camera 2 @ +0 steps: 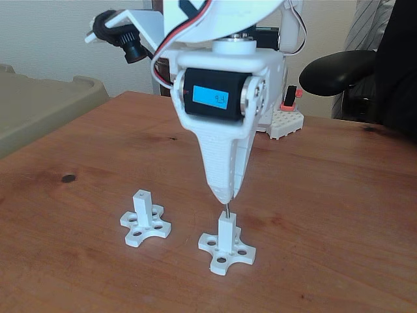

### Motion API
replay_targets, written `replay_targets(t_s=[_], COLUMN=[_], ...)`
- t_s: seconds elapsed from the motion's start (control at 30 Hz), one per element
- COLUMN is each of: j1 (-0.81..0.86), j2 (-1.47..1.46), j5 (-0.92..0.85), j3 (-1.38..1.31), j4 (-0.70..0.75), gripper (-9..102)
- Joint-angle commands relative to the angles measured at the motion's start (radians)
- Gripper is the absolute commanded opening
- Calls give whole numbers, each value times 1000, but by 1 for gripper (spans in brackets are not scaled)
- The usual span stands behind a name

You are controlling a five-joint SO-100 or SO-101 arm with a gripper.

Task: Grab the screw and set it in the hole.

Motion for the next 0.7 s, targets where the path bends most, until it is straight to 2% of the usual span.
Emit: replay_targets(t_s=[0.0,0.67], j1=[8,21], j2=[32,43], j5=[-11,-15], j3=[-3,-8], j4=[-15,-12], gripper=[-4,-4])
